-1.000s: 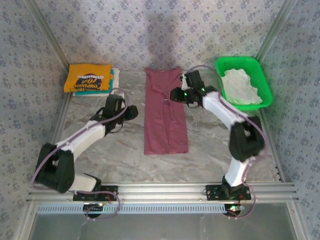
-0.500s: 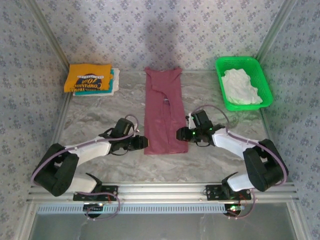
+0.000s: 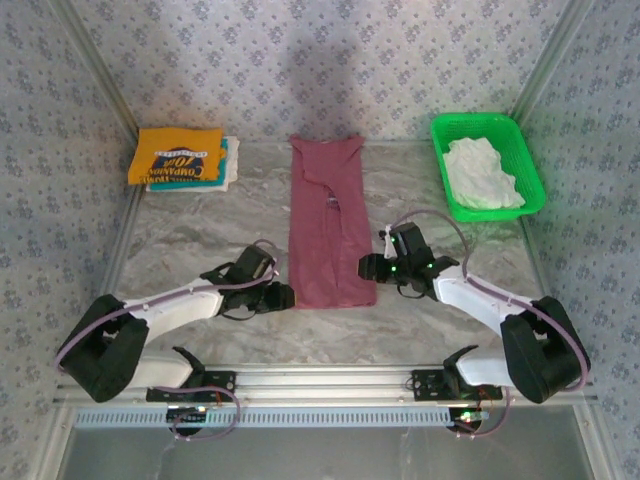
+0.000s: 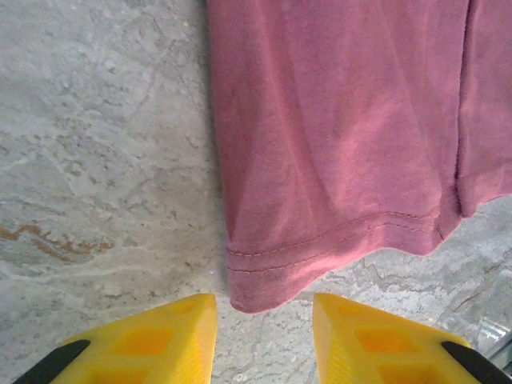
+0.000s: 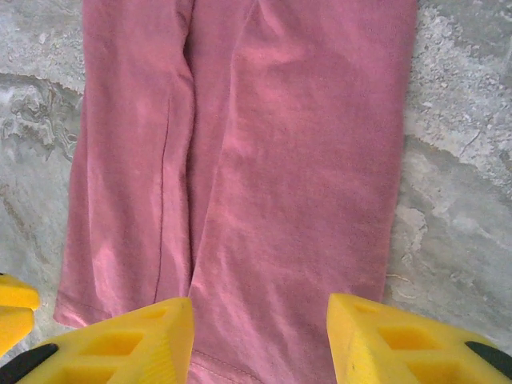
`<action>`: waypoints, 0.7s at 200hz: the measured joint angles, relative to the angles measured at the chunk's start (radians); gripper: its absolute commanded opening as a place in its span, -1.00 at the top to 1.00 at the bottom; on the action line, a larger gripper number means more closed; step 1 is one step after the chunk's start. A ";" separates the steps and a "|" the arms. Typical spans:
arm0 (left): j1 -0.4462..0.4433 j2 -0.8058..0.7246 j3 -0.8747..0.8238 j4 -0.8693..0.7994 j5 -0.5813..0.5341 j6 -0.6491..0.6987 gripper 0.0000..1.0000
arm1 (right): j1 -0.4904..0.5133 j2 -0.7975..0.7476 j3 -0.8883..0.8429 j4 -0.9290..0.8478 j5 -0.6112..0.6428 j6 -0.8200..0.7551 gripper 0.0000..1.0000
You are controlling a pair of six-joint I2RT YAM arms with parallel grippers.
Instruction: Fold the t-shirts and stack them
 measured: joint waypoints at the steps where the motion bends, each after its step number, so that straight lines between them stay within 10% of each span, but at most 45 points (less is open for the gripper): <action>1: 0.000 0.000 0.000 0.000 0.000 0.000 0.28 | 0.000 0.000 0.000 0.000 0.000 0.000 0.02; 140: 0.000 0.151 0.048 0.087 -0.006 -0.001 0.56 | 0.012 0.001 -0.052 0.027 0.028 -0.004 0.02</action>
